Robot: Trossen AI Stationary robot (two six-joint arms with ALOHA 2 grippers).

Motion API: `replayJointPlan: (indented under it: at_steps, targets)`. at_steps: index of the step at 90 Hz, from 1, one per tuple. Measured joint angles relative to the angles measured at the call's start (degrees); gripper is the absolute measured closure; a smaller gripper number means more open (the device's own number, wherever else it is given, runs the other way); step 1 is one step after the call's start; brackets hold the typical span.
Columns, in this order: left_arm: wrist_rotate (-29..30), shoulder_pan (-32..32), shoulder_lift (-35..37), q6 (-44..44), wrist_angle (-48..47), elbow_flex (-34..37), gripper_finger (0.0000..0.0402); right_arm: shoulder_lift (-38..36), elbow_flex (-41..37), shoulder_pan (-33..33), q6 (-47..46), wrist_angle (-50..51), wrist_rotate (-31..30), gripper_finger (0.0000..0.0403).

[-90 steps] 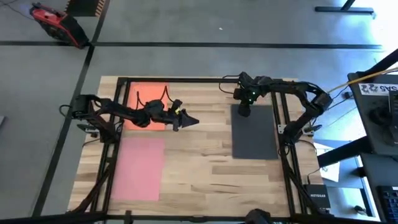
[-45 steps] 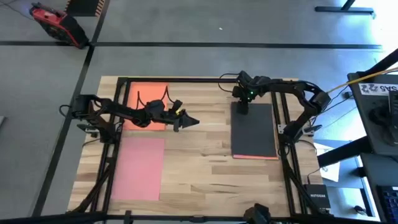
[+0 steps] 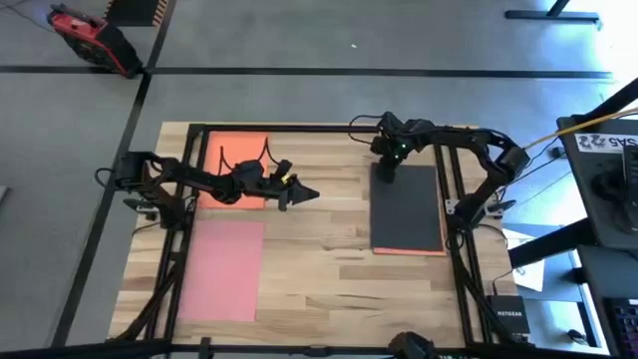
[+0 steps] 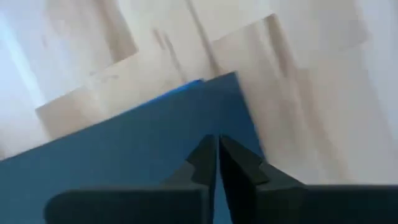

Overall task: Organize paper
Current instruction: Move the black color paper to the top center of the table

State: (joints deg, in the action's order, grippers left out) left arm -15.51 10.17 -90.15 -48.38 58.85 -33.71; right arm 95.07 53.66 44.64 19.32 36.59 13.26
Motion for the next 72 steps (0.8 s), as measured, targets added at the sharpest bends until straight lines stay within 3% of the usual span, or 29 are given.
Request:
replayJointPlan:
  at_steps: [35, 55, 72]
  targets:
    - [1.1, 0.0, 0.0, 0.6, -0.1, 0.0, 0.0402, 4.5, 0.2, 0.0, -5.6, -5.4, -1.1, 0.0402]
    - [1.4, 0.1, 0.0, 0.6, -0.5, 0.0, 0.0402, 4.7, 5.3, 0.0, -7.1, -7.3, -3.7, 0.0402]
    - [1.6, 0.1, 0.0, 0.8, -1.4, 0.0, 0.0402, 4.6, 9.7, 0.0, -6.0, -4.4, 0.3, 0.0402]
